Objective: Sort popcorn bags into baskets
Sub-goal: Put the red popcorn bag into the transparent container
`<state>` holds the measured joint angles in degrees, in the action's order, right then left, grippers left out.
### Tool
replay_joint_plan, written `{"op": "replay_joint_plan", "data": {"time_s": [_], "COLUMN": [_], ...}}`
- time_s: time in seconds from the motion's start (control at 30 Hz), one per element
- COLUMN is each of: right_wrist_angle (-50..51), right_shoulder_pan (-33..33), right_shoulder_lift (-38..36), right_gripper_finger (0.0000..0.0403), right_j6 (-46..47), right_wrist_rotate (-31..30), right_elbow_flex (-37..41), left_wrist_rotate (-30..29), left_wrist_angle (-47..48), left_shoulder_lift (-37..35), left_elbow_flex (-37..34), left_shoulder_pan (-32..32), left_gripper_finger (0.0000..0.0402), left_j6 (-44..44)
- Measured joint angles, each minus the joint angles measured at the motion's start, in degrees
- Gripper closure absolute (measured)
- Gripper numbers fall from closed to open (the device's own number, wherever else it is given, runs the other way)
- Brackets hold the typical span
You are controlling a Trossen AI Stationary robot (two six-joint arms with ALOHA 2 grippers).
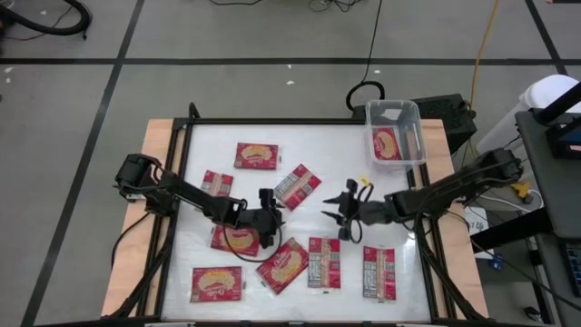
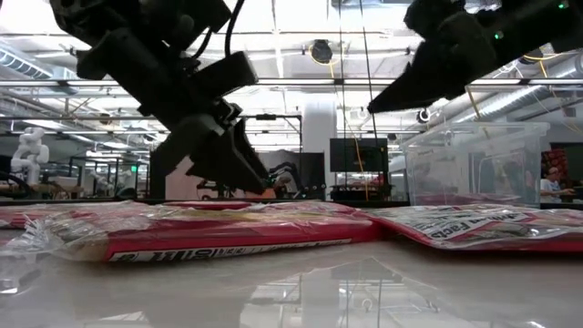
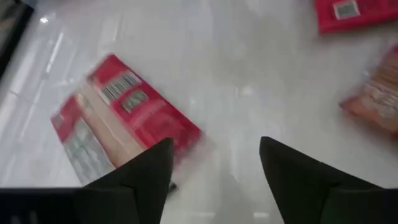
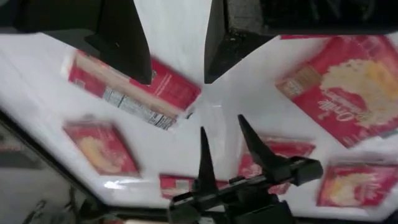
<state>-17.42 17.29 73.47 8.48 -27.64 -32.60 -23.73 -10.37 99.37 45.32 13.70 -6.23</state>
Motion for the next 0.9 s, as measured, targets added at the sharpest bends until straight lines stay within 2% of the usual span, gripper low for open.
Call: {"op": "replay_joint_plan", "data": {"time_s": [0.2,0.33,0.47,0.57,0.67,0.83,0.9], "right_wrist_angle": [-10.46,-13.26,-13.64,-14.05,-13.66,-13.28,-12.38], "right_shoulder_pan": [2.35,2.35,2.35,2.30,2.51,3.72,3.90], "right_shoulder_lift": [5.38,7.29,8.50,9.00,8.95,8.97,8.97], "right_gripper_finger": [0.0261,0.0261,0.0261,0.0261,0.0261,0.0261,0.0261], "right_j6": [-0.67,-1.54,-0.53,0.19,1.30,1.54,1.54], "right_wrist_rotate": [-3.72,-3.91,-3.90,-3.88,-3.60,-3.71,-3.82], "right_elbow_flex": [-0.04,-0.04,-0.02,-0.11,-0.09,-0.07,-0.07], "left_wrist_rotate": [0.55,1.72,3.87,5.02,7.40,7.65,7.54], "left_wrist_angle": [1.31,1.80,-1.64,-4.98,-6.65,-9.76,-10.78], "left_shoulder_lift": [0.00,1.03,4.05,6.37,8.43,10.06,9.41], "left_elbow_flex": [0.04,0.00,0.10,0.18,0.33,0.28,0.09], "left_shoulder_pan": [-3.53,-5.96,-8.43,-9.87,-11.30,-11.88,-11.90], "left_gripper_finger": [0.0173,0.0182,0.0182,0.0198,0.0240,0.0363,0.0389], "left_j6": [-5.36,-10.08,-15.17,-16.82,-17.13,-14.12,-12.34]}}
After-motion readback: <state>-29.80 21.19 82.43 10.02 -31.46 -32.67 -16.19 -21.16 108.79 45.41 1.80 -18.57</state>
